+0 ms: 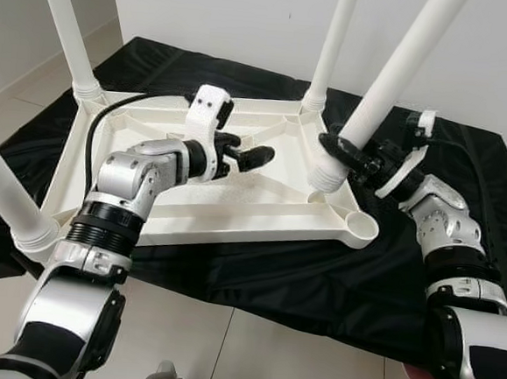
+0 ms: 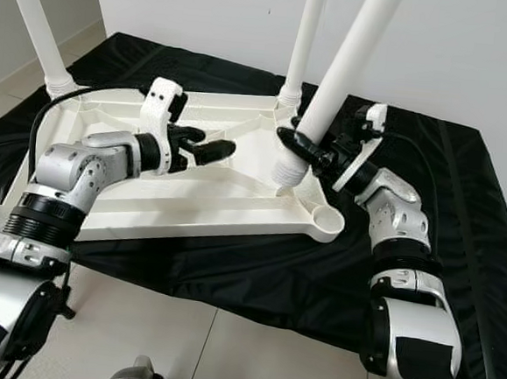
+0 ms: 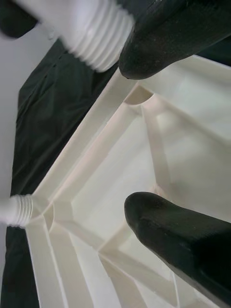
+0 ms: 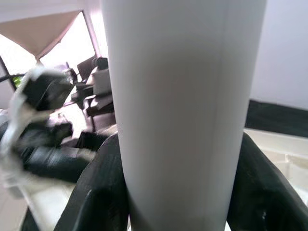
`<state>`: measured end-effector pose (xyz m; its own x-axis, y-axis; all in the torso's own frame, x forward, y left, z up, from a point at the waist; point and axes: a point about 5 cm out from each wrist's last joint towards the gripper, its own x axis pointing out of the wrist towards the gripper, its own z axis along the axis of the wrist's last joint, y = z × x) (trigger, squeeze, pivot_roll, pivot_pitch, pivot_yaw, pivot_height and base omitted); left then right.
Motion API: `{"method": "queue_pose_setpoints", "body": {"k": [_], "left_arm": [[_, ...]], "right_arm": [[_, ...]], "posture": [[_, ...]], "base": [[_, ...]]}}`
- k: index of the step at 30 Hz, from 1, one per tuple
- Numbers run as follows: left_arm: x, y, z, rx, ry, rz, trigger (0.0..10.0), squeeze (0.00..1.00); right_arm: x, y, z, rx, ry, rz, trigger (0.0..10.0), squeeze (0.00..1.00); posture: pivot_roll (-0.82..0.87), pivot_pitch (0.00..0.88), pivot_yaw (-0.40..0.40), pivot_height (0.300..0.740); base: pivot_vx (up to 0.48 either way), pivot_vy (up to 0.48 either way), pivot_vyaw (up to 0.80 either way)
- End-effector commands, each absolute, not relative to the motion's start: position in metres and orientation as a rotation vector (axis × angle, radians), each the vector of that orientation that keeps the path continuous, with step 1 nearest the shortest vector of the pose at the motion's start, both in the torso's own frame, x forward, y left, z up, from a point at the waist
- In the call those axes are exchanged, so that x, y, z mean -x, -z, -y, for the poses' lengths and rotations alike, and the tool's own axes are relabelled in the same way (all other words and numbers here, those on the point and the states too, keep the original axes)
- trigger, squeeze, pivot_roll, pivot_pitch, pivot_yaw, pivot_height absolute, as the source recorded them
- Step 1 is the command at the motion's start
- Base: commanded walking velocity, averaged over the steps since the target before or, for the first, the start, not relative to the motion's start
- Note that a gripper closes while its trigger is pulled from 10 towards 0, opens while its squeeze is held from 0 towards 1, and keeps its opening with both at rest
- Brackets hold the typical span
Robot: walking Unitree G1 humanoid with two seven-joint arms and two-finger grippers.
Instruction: Building children table
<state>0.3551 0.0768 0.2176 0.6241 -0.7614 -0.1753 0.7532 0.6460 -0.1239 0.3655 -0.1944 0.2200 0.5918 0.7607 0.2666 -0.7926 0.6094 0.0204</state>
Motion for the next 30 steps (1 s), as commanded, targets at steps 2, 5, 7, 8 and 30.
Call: {"method": "queue_pose_setpoints", "body": {"k": [2,5,7,8,30], "left_arm": [[-0.348,-0.211,-0.066,0.017,0.938,-0.236,10.0,0.0],[-0.344,-0.21,-0.061,0.019,0.961,-0.235,10.0,0.0],[-0.335,-0.203,-0.045,-0.014,1.025,-0.25,10.0,0.0],[-0.335,-0.203,-0.045,-0.014,1.025,-0.25,10.0,0.0],[-0.316,-0.152,0.014,-0.36,1.165,-0.309,10.0,0.0]], "right_arm": [[-0.363,-0.221,0.196,-0.143,-0.885,0.277,10.0,0.0],[-0.362,-0.22,0.194,-0.143,-0.875,0.281,10.0,0.0],[-0.359,-0.215,0.193,-0.151,-0.863,0.279,10.0,0.0],[-0.359,-0.215,0.193,-0.151,-0.863,0.279,10.0,0.0],[-0.352,-0.211,0.199,-0.139,-0.79,0.284,10.0,0.0]], "posture": [[0.0,0.0,-0.017,0.74],[0.0,0.0,-0.017,0.74],[0.0,0.0,-0.018,0.74],[0.0,0.0,-0.018,0.74],[-0.03,0.0,0.009,0.74]], "base": [[0.0,0.0,0.0],[0.0,0.0,0.0],[0.0,0.0,0.0],[0.0,0.0,0.0],[0.0,0.0,0.0]]}}
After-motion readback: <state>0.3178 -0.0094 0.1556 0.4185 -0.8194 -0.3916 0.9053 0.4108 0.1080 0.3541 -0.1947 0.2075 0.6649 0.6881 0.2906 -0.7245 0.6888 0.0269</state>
